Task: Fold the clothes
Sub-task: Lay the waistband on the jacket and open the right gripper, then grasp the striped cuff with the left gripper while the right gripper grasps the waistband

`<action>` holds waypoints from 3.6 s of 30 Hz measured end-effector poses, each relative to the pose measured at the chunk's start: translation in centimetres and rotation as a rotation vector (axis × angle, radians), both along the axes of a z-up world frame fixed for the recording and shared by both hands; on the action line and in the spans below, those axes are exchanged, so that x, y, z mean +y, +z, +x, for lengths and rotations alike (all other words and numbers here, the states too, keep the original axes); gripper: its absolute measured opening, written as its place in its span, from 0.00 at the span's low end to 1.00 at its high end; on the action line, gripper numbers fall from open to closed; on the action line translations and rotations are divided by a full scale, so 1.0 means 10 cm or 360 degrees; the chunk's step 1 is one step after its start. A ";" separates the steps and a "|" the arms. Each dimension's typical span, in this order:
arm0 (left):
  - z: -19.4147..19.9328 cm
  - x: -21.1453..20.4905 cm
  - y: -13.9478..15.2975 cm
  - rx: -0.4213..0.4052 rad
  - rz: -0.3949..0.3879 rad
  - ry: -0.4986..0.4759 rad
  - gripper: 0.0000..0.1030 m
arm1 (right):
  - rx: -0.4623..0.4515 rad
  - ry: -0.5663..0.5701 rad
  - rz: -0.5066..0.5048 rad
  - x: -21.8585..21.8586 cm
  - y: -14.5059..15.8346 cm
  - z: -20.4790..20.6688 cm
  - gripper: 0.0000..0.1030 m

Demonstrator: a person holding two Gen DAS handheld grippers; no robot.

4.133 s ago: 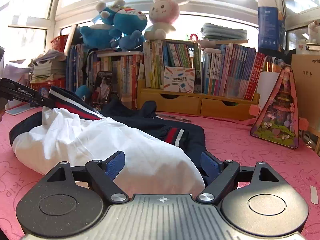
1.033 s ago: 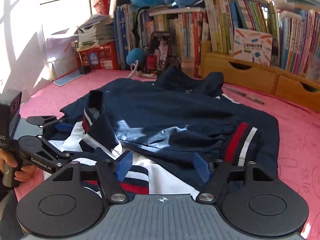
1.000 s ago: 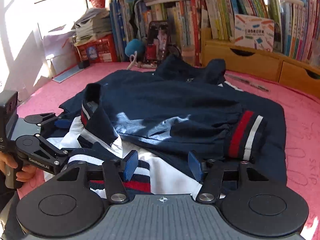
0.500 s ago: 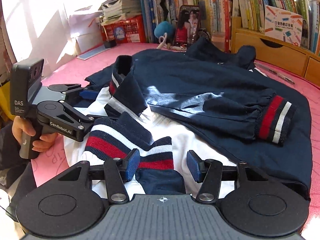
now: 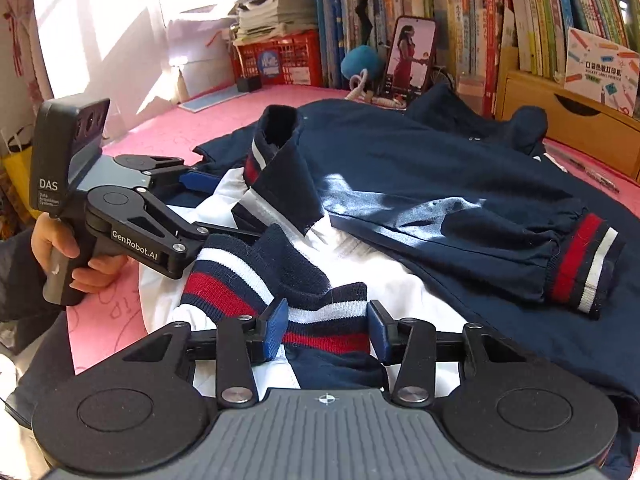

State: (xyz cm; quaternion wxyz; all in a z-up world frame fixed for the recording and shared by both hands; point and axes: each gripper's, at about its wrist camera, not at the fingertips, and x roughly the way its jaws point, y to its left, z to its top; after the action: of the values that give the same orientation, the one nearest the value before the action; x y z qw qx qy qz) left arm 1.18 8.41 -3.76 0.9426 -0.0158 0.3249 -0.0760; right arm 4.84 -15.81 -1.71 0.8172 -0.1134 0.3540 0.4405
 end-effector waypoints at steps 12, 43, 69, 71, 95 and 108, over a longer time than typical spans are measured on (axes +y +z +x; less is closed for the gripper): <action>-0.16 0.19 0.20 -0.0076 -0.0167 0.0023 1.00 | -0.0449 -0.0383 -0.0153 -0.01 0.39 -0.30 0.09; 0.81 0.48 0.22 0.0164 -0.0060 -0.0085 1.00 | -0.0097 -0.0944 0.0067 -1.00 -0.07 0.31 0.83; 0.75 0.09 0.24 -0.0124 0.0231 -0.0178 0.41 | -0.0229 -0.1077 0.0168 -1.02 -0.13 0.36 0.35; 0.55 0.04 0.26 -0.0259 0.0307 -0.0169 0.32 | -0.0400 -0.1029 0.0090 -0.92 -0.06 0.18 0.25; 0.48 0.51 0.09 -0.0029 0.0115 0.0138 0.86 | -0.0607 -0.0963 -0.0079 -0.65 -0.03 0.11 0.18; 0.17 0.65 0.34 -0.0151 0.0182 0.0119 0.87 | -0.0336 -0.1092 0.0159 -0.96 -0.19 0.42 0.13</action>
State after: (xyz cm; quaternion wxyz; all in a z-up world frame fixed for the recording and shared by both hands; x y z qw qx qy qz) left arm 2.87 14.93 -0.38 0.9584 0.0295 0.2828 -0.0228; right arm 9.01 -25.41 -3.64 0.9540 0.0073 0.2632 0.1434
